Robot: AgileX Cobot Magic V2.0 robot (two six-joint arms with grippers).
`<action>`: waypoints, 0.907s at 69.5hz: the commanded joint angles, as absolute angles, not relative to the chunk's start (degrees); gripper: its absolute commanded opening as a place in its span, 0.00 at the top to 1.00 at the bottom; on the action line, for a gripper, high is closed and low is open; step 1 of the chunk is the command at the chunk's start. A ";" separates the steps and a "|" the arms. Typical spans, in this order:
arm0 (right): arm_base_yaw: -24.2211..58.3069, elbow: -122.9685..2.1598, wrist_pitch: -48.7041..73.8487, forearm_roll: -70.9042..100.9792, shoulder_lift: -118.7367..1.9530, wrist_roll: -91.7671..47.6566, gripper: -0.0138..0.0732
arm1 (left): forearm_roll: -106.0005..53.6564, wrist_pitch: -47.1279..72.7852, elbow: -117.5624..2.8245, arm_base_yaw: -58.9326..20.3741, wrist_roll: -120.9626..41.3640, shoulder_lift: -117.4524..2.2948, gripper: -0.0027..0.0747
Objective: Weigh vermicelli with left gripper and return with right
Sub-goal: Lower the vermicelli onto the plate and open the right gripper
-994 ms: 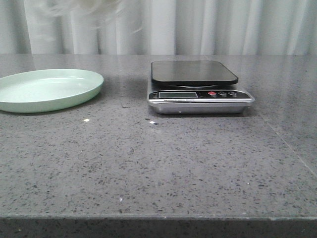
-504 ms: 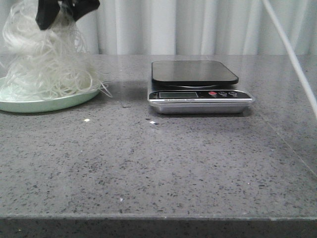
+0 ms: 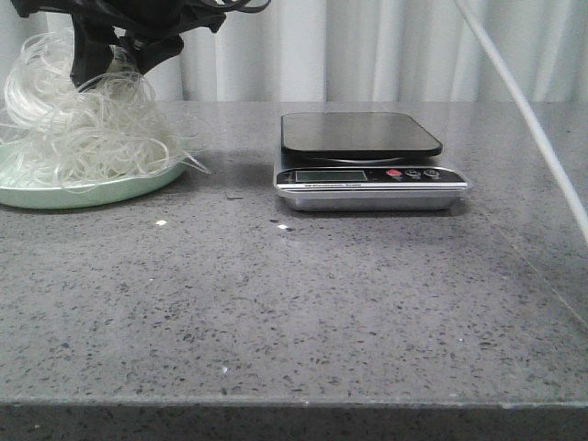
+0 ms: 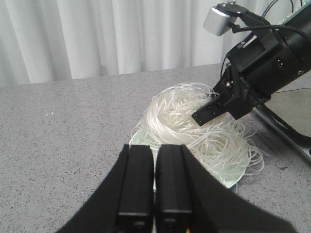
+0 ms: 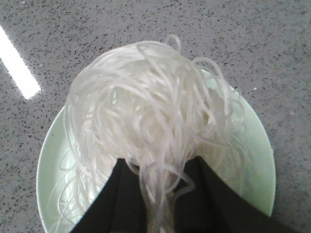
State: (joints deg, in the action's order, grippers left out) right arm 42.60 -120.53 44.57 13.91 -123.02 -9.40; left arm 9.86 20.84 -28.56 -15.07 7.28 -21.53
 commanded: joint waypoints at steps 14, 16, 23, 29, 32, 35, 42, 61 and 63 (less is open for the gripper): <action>42.41 -122.89 42.25 14.66 -118.74 -10.02 0.30 | 9.51 16.54 -30.11 -14.94 7.49 -21.75 0.79; 42.41 -123.18 42.58 14.66 -118.74 -10.02 0.24 | 9.51 16.54 -30.11 -14.94 7.49 -21.75 0.79; 42.41 -123.45 43.18 14.66 -118.69 -10.02 0.17 | 9.51 16.54 -30.11 -14.94 7.49 -21.75 0.79; 42.41 -123.45 43.66 14.66 -118.24 -10.02 0.17 | 9.51 16.54 -30.11 -14.94 7.49 -21.75 0.79; 42.36 -123.45 43.95 14.66 -117.71 -10.02 0.17 | 9.51 16.54 -30.11 -14.94 7.49 -21.75 0.79; 42.18 -123.45 44.09 14.66 -117.38 -10.02 0.17 | 9.51 16.54 -30.11 -14.94 7.49 -21.75 0.79; 41.73 -124.29 45.27 14.66 -115.52 -10.02 0.17 | 9.51 16.54 -30.11 -14.94 7.49 -21.75 0.79; 36.04 -125.74 51.30 14.66 -110.15 -10.02 0.27 | 9.51 16.54 -30.11 -14.94 7.49 -21.75 0.79; 34.83 -125.74 52.41 14.66 -109.47 -10.02 0.33 | 9.51 16.54 -30.11 -14.94 7.49 -21.75 0.79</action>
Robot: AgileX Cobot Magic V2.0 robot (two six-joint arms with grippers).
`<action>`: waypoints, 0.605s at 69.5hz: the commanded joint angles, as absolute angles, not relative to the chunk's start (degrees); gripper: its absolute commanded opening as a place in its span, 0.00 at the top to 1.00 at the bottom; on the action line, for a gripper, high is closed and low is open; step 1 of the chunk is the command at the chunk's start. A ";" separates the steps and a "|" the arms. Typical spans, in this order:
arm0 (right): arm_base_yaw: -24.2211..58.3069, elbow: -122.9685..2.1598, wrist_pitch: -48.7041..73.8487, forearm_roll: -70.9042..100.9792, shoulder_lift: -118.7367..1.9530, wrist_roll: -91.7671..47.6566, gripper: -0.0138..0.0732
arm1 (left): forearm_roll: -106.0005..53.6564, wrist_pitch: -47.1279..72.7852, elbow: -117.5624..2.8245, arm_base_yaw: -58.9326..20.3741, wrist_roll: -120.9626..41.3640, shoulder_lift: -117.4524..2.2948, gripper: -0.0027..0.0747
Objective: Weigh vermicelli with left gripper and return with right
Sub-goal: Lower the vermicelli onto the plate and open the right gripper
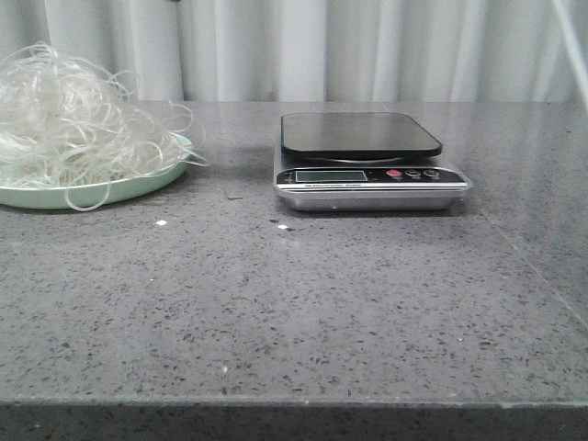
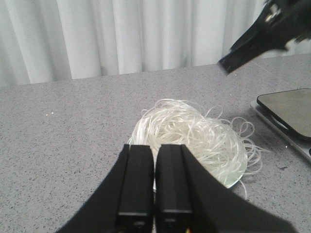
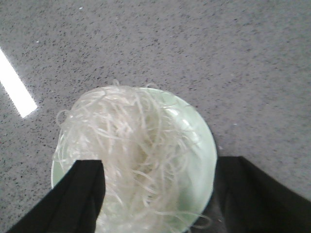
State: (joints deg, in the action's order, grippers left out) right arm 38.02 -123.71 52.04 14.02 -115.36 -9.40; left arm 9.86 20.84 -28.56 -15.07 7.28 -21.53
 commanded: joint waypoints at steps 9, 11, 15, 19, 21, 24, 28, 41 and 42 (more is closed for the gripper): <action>30.05 -125.74 57.13 14.66 -107.50 -10.02 0.57 | 9.51 16.54 -30.11 -14.94 7.49 -21.75 0.79; 29.21 -125.66 58.42 14.66 -107.21 -10.02 0.61 | 9.51 16.54 -30.11 -14.94 7.49 -21.75 0.79; 27.18 -125.66 60.56 14.71 -106.68 -10.02 0.68 | 9.51 16.54 -30.11 -14.94 7.49 -21.75 0.79; 25.09 -125.45 62.73 14.71 -106.28 -10.02 0.66 | 9.51 16.54 -30.11 -14.94 7.49 -21.75 0.79; 24.04 -125.01 63.45 14.71 -106.09 -10.02 0.66 | 9.51 16.54 -30.11 -14.94 7.49 -21.75 0.79; 22.63 -124.55 64.24 14.71 -105.76 -10.02 0.66 | 9.51 16.54 -30.11 -14.94 7.49 -21.75 0.79; 21.34 -123.61 64.28 14.71 -105.15 -9.97 0.66 | 9.51 16.54 -30.11 -14.94 7.49 -21.75 0.79; 18.44 -117.00 61.72 14.10 -101.61 -9.93 0.66 | 9.51 16.54 -30.11 -14.94 7.49 -21.75 0.79; 17.99 -115.66 60.56 13.88 -100.96 -9.93 0.66 | 9.51 16.54 -30.11 -14.94 7.49 -21.75 0.79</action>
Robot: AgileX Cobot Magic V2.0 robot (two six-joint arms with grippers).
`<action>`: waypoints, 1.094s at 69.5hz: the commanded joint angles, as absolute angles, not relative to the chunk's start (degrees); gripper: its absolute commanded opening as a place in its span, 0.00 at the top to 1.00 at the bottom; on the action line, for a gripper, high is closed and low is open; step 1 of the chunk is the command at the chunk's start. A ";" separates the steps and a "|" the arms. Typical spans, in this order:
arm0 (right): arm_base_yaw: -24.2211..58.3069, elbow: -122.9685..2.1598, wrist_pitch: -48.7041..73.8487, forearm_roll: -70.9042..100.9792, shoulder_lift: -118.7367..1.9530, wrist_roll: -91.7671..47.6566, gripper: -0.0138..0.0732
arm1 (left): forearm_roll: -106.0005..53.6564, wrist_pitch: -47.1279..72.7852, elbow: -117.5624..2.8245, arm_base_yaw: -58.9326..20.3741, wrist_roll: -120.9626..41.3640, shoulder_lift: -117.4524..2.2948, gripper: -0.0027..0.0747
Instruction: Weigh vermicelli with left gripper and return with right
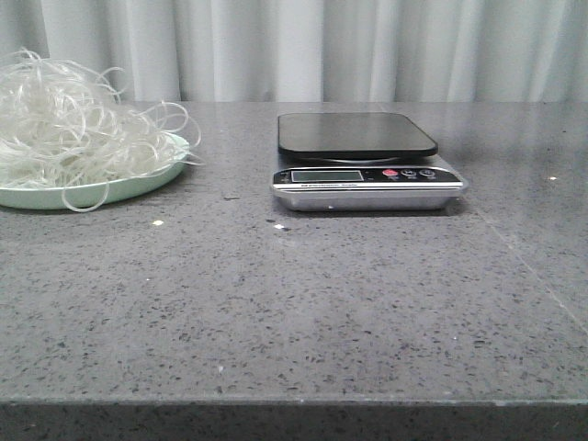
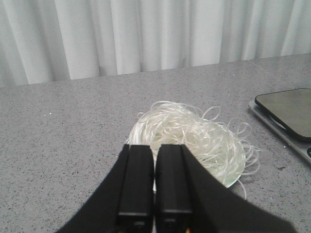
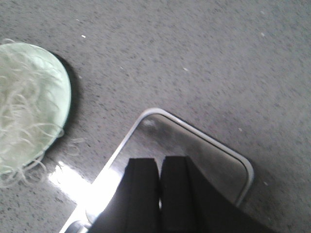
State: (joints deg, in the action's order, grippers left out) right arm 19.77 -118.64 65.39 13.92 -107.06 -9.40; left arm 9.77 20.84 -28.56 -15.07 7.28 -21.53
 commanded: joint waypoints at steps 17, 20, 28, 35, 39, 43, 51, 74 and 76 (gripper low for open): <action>13.34 -94.66 45.90 13.37 -88.69 -9.93 0.66 | 9.51 16.74 -30.11 -14.94 7.49 -21.75 0.79; 12.28 -90.67 43.00 13.37 -85.92 -9.93 0.66 | 9.51 16.74 -30.11 -14.94 7.49 -21.75 0.79; 9.93 -80.18 36.42 13.37 -78.31 -9.93 0.66 | 9.51 16.58 -30.11 -14.94 7.49 -21.75 0.79; 7.80 -71.24 31.49 13.37 -72.21 -9.93 0.66 | 9.51 16.34 -30.11 -14.94 7.49 -21.75 0.79; 6.70 -66.37 28.57 13.37 -67.93 -9.93 0.66 | 9.51 16.34 -30.11 -14.94 7.49 -21.75 0.79; 6.07 -61.11 25.96 13.37 -64.16 -9.93 0.66 | 9.51 16.34 -30.11 -14.94 7.49 -21.75 0.79; 5.84 -52.34 19.91 13.37 -56.22 -9.93 0.66 | 9.51 16.34 -30.11 -14.94 7.49 -21.75 0.79; 5.84 -30.51 5.69 13.37 -33.44 -9.93 0.66 | 9.63 16.34 -30.11 -14.94 7.49 -21.75 0.79; 5.84 -29.20 5.40 13.37 -32.11 -9.93 0.66 | 9.63 16.34 -30.11 -14.94 7.49 -21.75 0.79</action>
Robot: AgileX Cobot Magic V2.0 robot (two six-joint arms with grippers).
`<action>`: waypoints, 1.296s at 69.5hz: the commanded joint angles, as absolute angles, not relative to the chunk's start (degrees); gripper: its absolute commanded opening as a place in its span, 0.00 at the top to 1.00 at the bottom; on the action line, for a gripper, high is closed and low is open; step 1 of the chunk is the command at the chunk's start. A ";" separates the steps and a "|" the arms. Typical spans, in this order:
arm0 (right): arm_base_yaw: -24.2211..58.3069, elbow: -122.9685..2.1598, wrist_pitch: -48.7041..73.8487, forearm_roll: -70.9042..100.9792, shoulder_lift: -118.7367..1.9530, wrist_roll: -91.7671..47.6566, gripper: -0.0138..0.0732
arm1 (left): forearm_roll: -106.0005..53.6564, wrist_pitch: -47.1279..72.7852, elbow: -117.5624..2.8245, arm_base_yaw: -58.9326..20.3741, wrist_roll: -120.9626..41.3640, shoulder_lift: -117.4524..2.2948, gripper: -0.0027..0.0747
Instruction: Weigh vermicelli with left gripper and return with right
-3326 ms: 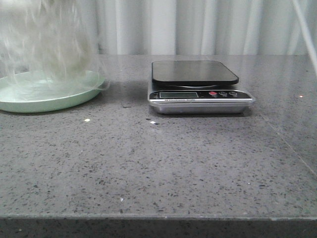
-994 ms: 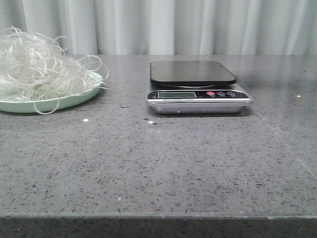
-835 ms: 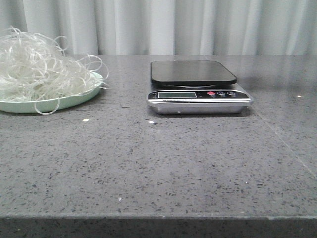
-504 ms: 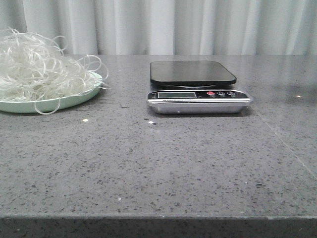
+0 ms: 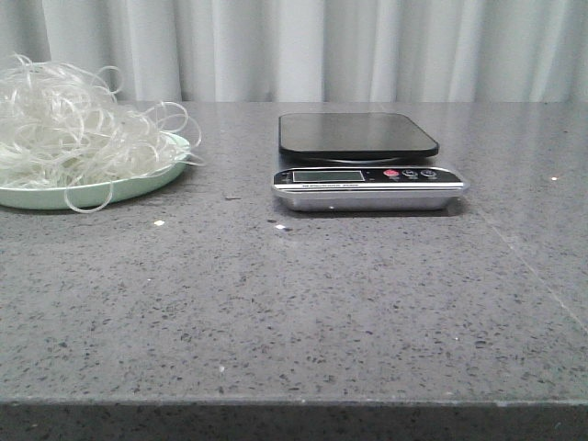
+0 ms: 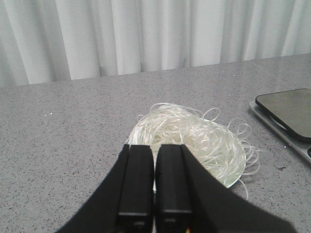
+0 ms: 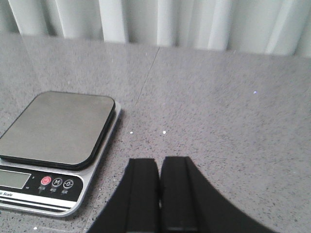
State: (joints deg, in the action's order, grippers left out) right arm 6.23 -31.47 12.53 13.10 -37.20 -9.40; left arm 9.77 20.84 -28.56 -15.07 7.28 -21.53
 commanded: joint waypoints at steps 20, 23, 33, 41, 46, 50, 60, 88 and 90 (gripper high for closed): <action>5.84 -19.55 0.85 13.37 -18.82 -9.93 0.66 | 9.94 16.34 -30.11 -14.94 7.49 -21.75 0.79; 5.84 -18.66 0.00 13.37 -17.54 -9.93 0.66 | 9.94 16.34 -30.11 -14.94 7.49 -21.75 0.79; 5.84 -18.38 -1.71 13.37 -16.87 -9.93 0.66 | 9.94 16.34 -30.11 -14.94 7.49 -21.75 0.79; 5.84 -18.38 -1.71 13.37 -16.87 -9.93 0.67 | 9.94 16.34 -30.11 -14.94 7.49 -21.75 0.79; 5.84 -18.38 -1.71 13.37 -16.87 -9.93 0.67 | 9.94 16.44 -30.11 -14.94 7.49 -21.75 0.79; 5.84 -18.38 -1.71 13.37 -16.87 -9.93 0.67 | 9.94 16.44 -30.11 -14.94 7.49 -21.75 0.79; 5.84 -18.38 -1.71 13.37 -16.87 -9.93 0.67 | 9.94 16.44 -30.11 -14.94 7.49 -21.75 0.79; 5.84 -18.38 -1.71 13.37 -16.87 -9.93 0.67 | 9.94 16.75 -29.98 -14.93 7.49 -21.75 0.79; 5.84 -18.38 -1.71 13.37 -16.87 -9.93 0.67 | 9.94 16.56 -29.85 -14.82 7.49 -21.75 0.79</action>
State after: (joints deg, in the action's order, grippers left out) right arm 6.23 -16.85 3.21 13.29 -16.51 -9.40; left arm 9.77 20.84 -28.54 -15.07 7.28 -21.53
